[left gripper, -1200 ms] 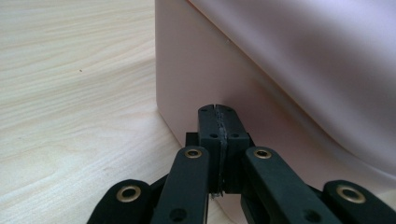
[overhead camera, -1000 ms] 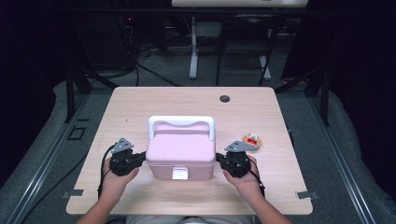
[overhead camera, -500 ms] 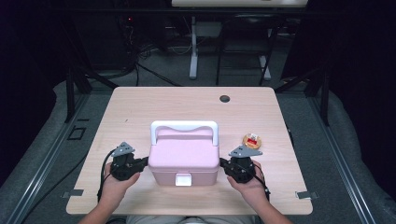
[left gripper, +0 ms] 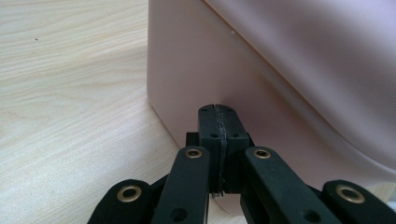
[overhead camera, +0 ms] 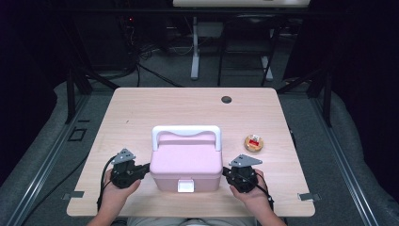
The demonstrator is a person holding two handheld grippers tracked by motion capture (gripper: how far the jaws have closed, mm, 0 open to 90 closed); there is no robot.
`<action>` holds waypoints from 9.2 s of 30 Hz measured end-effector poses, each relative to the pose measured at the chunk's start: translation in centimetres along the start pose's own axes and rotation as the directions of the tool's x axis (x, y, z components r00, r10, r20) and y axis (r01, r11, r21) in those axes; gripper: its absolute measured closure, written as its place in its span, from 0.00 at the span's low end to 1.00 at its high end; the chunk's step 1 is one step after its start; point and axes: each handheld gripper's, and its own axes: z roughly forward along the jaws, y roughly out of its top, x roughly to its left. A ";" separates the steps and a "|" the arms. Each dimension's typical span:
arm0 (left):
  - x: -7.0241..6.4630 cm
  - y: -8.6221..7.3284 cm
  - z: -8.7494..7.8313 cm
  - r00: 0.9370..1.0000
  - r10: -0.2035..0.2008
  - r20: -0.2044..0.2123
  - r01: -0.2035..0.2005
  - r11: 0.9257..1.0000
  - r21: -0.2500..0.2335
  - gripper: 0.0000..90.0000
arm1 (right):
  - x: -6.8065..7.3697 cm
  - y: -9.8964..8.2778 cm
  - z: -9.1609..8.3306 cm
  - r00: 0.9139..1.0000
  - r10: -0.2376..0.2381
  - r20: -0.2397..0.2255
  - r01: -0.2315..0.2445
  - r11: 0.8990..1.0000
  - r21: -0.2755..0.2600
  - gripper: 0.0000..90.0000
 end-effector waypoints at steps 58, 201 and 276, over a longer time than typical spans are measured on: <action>0.6 8.7 -4.3 0.995 0.092 0.037 -0.091 0.995 -0.042 1.00 | -3.4 8.7 -5.0 0.990 -0.024 -0.141 0.009 0.994 -0.104 1.00; 0.7 7.1 -6.3 0.991 0.117 0.066 -0.116 0.993 -0.019 0.95 | -2.8 10.1 -4.1 0.971 -0.011 -0.238 -0.026 0.988 -0.153 0.83; -3.6 5.5 -3.7 0.966 0.187 0.179 -0.197 0.979 0.044 1.00 | -4.6 8.9 -6.0 0.983 0.053 -0.178 -0.091 0.973 -0.212 0.87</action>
